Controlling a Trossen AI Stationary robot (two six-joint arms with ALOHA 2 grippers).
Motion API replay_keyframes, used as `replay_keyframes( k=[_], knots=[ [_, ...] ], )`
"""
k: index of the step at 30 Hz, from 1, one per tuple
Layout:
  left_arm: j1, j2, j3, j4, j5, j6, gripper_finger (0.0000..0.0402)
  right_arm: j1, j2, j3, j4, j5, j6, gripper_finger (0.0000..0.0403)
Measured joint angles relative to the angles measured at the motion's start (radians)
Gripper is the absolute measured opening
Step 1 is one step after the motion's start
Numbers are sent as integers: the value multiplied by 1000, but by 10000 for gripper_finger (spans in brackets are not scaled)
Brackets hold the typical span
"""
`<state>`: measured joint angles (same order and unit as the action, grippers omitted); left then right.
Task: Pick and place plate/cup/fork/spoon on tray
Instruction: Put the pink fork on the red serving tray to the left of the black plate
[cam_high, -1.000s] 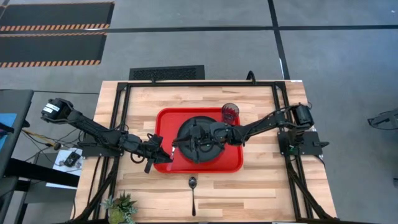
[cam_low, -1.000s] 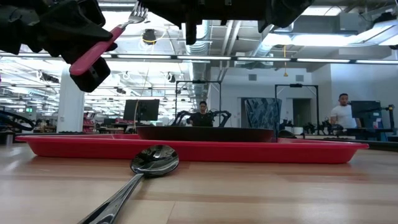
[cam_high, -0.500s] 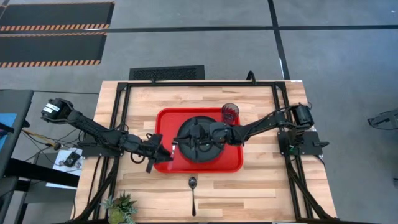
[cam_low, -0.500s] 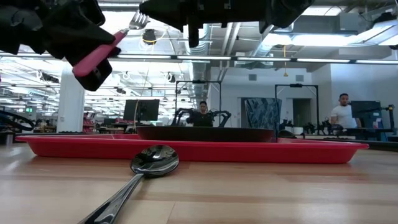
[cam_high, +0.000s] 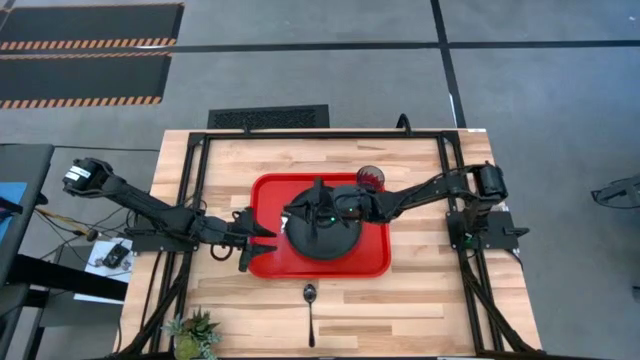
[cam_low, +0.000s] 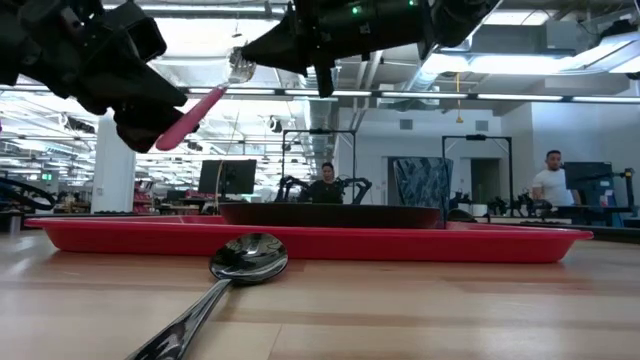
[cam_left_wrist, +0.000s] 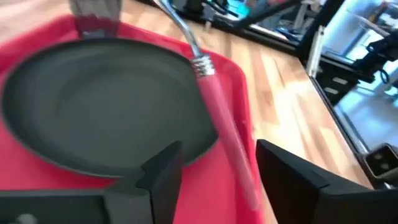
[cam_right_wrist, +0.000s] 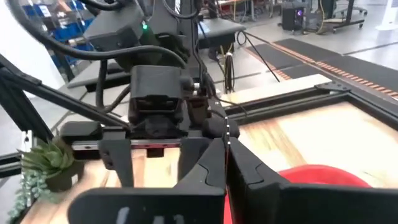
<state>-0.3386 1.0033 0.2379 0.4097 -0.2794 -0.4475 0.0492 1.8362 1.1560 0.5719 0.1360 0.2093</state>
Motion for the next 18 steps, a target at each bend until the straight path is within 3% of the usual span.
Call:
replay_keyframes(
  k=[10,18],
  knots=[
    [-6,-226,1,-245,-110,20,220,3,-16,-23,-16,113,23,8],
    [-62,-249,105,-551,-246,10,220,13,14,-26,47,249,98,8]
  ],
)
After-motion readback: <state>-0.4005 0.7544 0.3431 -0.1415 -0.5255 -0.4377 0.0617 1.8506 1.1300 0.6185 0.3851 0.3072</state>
